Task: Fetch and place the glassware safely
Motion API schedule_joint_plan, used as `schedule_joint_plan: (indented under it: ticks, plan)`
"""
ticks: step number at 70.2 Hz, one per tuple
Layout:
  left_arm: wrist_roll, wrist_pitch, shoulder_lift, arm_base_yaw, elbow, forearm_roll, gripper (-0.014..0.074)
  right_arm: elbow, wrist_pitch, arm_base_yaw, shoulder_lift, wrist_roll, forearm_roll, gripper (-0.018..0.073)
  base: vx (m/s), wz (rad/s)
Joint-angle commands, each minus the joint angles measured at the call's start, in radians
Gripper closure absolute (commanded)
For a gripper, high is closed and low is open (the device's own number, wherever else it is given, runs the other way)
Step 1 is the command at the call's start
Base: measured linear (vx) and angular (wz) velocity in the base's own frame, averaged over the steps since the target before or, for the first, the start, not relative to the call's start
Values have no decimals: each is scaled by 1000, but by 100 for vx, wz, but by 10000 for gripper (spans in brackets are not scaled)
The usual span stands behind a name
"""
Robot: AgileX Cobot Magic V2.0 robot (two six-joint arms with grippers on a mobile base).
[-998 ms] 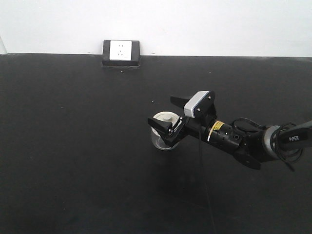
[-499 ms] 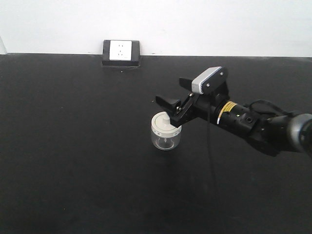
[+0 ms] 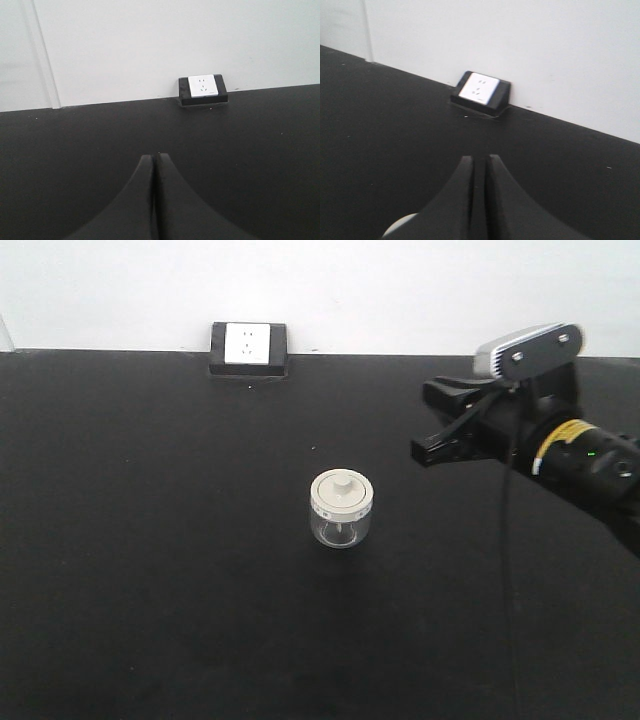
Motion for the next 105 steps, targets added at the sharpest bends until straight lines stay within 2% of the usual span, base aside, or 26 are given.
schedule_joint_plan:
  ticks: [1, 10, 28, 46, 66, 80, 105]
  plan:
    - [-3, -75, 9, -8, -31, -9, 603, -5, 48, -7, -114, 4, 47, 567, 0, 0]
    - [-3, -75, 9, -8, -31, -9, 603, 52, 155, -7, -240, 2, 96, 564, 0, 0]
    - [-3, -75, 9, -8, -31, -9, 603, 223, 190, -7, -511, 2, 97, 563, 0, 0]
    - [-3, -75, 9, -8, -31, -9, 603, 370, 368, -7, -775, 2, 97, 563, 0, 0]
    - [-3, -75, 9, -8, -31, -9, 603, 511, 382, -7, -1012, 2, 95, 563, 0, 0]
    - [-3, -75, 9, -8, -31, -9, 603, 564, 405, -7, -1100, 3, 95, 563, 0, 0]
    - [-3, -75, 9, -8, -31, -9, 603, 565, 405, -7, -1106, 2, 89, 563, 0, 0]
